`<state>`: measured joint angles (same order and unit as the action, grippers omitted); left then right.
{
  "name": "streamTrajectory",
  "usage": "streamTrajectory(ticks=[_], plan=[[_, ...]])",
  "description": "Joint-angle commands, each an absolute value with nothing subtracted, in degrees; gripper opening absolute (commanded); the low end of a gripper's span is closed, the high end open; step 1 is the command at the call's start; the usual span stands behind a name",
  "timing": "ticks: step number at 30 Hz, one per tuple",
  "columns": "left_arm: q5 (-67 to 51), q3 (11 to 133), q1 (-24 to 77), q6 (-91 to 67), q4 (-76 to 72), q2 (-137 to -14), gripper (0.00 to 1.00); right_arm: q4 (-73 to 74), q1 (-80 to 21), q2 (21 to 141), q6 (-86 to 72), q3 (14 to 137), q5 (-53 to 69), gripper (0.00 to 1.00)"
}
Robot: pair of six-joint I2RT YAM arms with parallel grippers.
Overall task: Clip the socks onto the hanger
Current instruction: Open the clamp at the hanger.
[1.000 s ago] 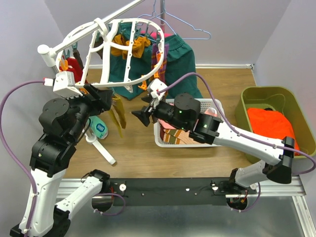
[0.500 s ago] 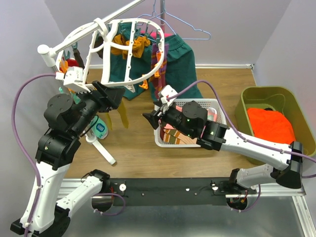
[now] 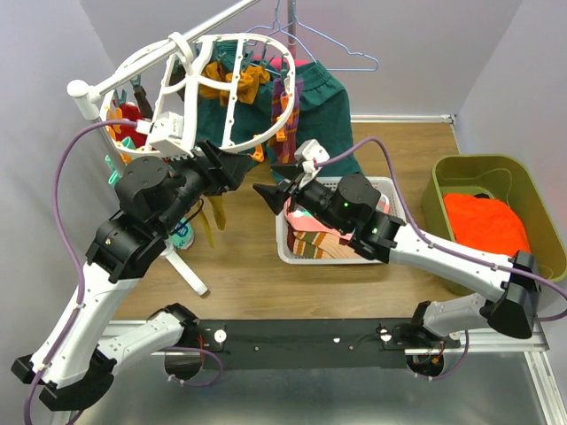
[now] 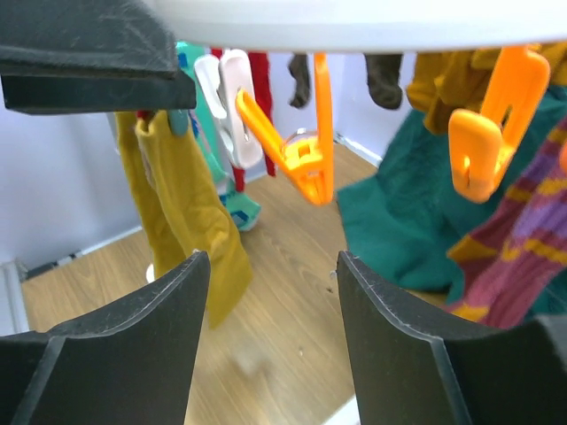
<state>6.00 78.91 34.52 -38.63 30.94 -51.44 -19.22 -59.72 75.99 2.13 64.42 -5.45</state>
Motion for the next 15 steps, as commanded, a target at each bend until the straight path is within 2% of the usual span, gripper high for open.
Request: streamTrajectory(ticks=[1, 6, 15], plan=[[13.4, 78.8, 36.0, -38.8, 29.4, -50.8, 0.70, -27.3, -56.5, 77.9, -0.5, 65.7, 6.0, 0.67], [15.0, 78.0, 36.3, -38.5, 29.9, -50.2, 0.70, -30.1, -55.2, 81.4, -2.3, 67.2, 13.1, 0.67], [15.6, 77.4, 36.4, -38.3, 29.9, -50.2, 0.70, -34.2, -54.4, 86.1, -2.5, 70.5, 16.2, 0.67]])
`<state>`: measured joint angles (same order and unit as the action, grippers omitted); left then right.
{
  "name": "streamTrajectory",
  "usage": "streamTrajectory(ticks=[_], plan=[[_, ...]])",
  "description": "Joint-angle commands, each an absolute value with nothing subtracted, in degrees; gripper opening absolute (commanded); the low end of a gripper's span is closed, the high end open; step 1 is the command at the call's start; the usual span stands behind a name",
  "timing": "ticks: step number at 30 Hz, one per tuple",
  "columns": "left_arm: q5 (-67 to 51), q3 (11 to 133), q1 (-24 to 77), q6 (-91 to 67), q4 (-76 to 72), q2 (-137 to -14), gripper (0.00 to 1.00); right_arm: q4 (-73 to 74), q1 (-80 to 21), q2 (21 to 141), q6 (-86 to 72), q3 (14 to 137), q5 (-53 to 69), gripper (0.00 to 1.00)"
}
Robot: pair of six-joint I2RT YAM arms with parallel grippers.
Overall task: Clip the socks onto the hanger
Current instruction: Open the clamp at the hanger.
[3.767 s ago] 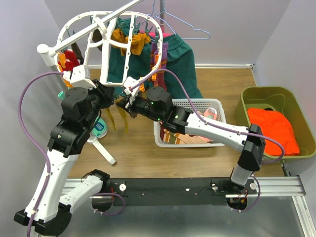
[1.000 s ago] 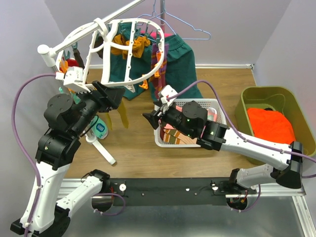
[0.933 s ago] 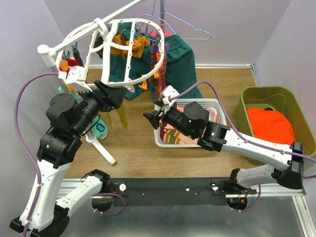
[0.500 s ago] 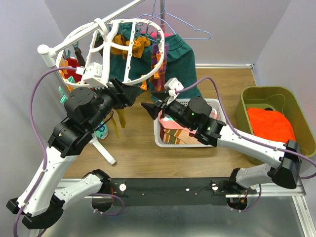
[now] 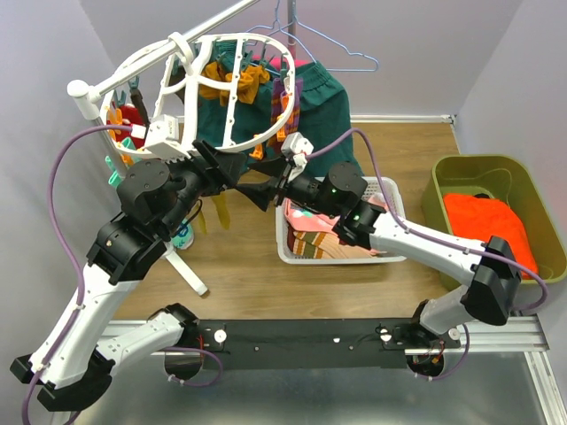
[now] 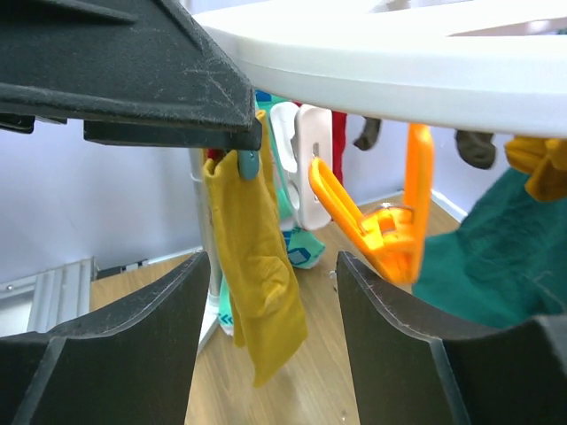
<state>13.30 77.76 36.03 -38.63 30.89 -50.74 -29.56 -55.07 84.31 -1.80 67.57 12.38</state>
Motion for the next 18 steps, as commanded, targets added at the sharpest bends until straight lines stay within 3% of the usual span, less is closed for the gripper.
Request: streamTrajectory(ticks=[1, 18], plan=[[15.7, 77.4, 36.3, -38.3, 29.8, -50.1, 0.70, -34.3, -54.5, 86.8, -2.5, 70.7, 16.2, 0.66], [16.1, 77.4, 36.4, -38.0, 29.8, -50.2, 0.68, -38.9, -53.6, 90.2, -2.6, 71.5, 15.2, 0.64]])
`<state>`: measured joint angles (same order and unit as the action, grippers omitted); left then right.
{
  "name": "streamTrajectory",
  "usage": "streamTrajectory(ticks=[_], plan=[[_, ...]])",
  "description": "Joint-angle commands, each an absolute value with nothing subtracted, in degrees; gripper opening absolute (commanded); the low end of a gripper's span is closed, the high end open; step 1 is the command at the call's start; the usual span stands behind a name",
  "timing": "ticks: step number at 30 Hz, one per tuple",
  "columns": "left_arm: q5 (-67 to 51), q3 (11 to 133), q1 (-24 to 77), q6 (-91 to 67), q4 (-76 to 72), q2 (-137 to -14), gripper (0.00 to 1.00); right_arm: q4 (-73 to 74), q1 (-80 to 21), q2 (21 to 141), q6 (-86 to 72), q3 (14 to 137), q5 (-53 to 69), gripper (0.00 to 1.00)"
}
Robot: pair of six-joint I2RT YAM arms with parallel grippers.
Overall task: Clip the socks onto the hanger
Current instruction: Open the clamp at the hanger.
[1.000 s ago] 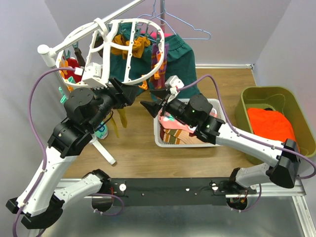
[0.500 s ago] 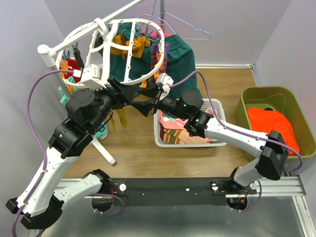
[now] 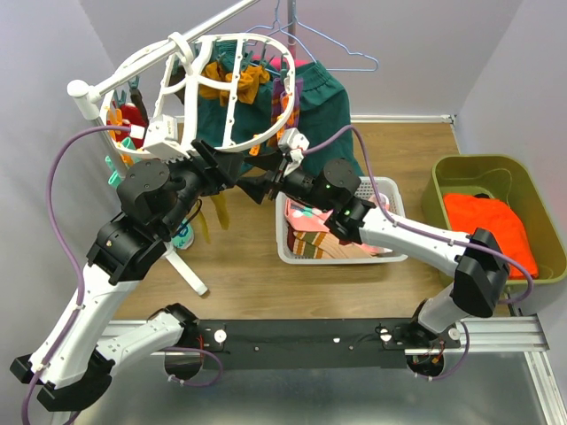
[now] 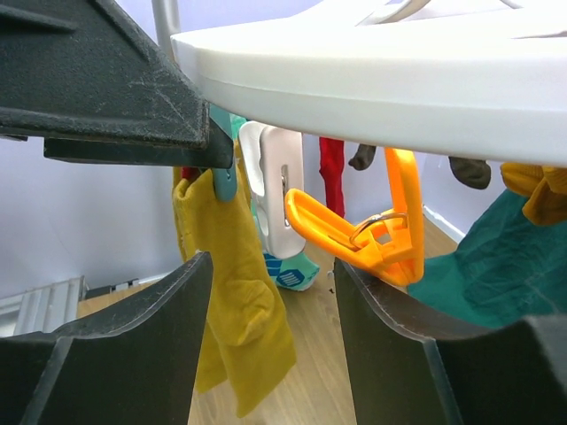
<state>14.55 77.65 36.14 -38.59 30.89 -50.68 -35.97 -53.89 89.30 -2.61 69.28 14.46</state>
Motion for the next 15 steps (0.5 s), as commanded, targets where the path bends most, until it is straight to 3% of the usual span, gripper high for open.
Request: streamTrajectory(ticks=[1, 11, 15], plan=[[16.1, 77.4, 36.3, -38.0, 29.8, -50.2, 0.68, -38.9, -53.6, 90.3, -2.5, 71.7, 15.2, 0.64], [16.2, 77.3, 36.4, -37.8, 29.8, -49.9, 0.68, -38.7, -53.4, 91.1, -2.4, 73.6, 13.4, 0.63], [16.2, 77.1, 36.3, -37.8, 29.8, -49.7, 0.68, -37.8, -53.3, 91.5, -2.4, 74.5, 16.0, 0.56]])
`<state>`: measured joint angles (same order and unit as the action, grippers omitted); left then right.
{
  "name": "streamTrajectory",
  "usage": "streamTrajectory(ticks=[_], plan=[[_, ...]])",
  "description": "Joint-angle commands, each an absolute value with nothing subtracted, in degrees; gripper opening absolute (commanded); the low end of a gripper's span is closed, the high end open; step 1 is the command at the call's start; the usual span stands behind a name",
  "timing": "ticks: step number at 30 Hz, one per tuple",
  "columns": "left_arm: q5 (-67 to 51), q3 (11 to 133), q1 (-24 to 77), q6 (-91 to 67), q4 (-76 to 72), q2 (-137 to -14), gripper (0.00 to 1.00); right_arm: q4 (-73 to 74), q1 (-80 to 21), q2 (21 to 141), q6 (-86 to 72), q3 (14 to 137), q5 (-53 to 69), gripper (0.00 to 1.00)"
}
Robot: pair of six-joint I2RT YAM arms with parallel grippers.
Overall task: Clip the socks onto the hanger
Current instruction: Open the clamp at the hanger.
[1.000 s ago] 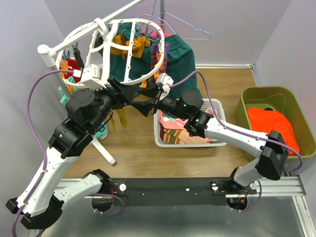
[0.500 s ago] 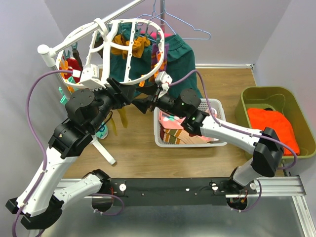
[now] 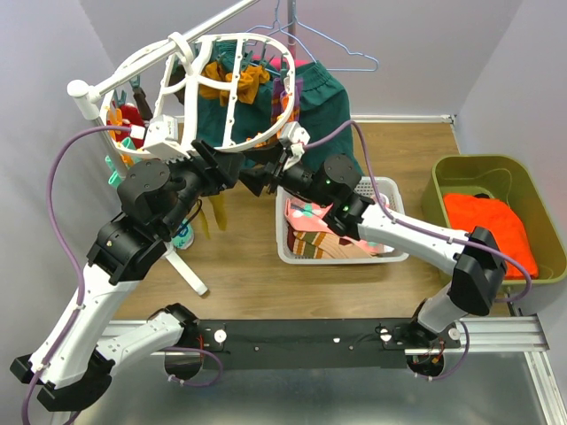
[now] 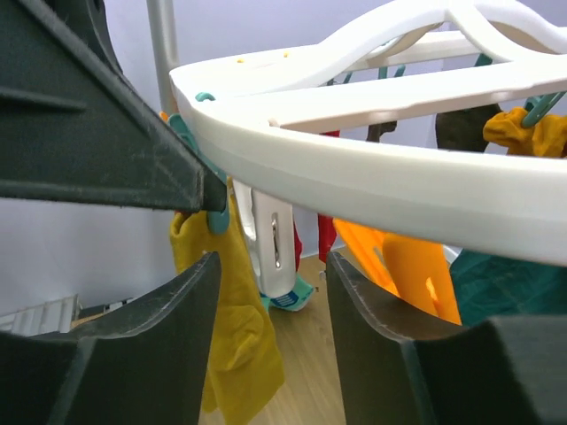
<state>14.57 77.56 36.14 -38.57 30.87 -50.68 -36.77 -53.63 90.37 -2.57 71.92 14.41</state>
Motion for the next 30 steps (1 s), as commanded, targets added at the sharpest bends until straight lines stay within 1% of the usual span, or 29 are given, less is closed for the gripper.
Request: streamTrajectory(ticks=[1, 5, 6, 14, 17, 18, 24, 30], plan=[[16.2, 77.2, 36.3, -37.8, 29.8, -49.8, 0.68, -37.6, -53.4, 91.6, -2.5, 74.6, 16.2, 0.54], [16.2, 77.0, 36.4, -37.6, 29.9, -49.7, 0.68, -37.1, -53.3, 91.8, -2.4, 74.8, 17.1, 0.46], [16.2, 77.1, 36.3, -37.6, 29.8, -49.7, 0.68, -36.9, -53.3, 91.8, -2.4, 74.9, 17.5, 0.42], [17.4, 78.0, 36.4, -36.9, 30.1, -49.8, 0.68, -35.9, -53.3, 91.9, -2.4, 75.4, 19.2, 0.28], [18.3, 78.3, 36.4, -36.6, 30.5, -50.2, 0.68, -35.8, -53.4, 91.8, -2.5, 75.2, 19.8, 0.20], [18.5, 78.6, 36.4, -36.2, 30.7, -50.3, 0.68, -35.8, -53.4, 91.8, -2.5, 75.3, 19.9, 0.16], [21.1, 79.4, 36.4, -34.3, 31.4, -51.1, 0.68, -35.2, -53.3, 91.8, -2.7, 75.6, 20.6, 0.10], [23.2, 80.1, 36.4, -32.6, 31.0, -51.9, 0.69, -34.9, -53.4, 91.8, -2.8, 75.7, 21.0, 0.09]])
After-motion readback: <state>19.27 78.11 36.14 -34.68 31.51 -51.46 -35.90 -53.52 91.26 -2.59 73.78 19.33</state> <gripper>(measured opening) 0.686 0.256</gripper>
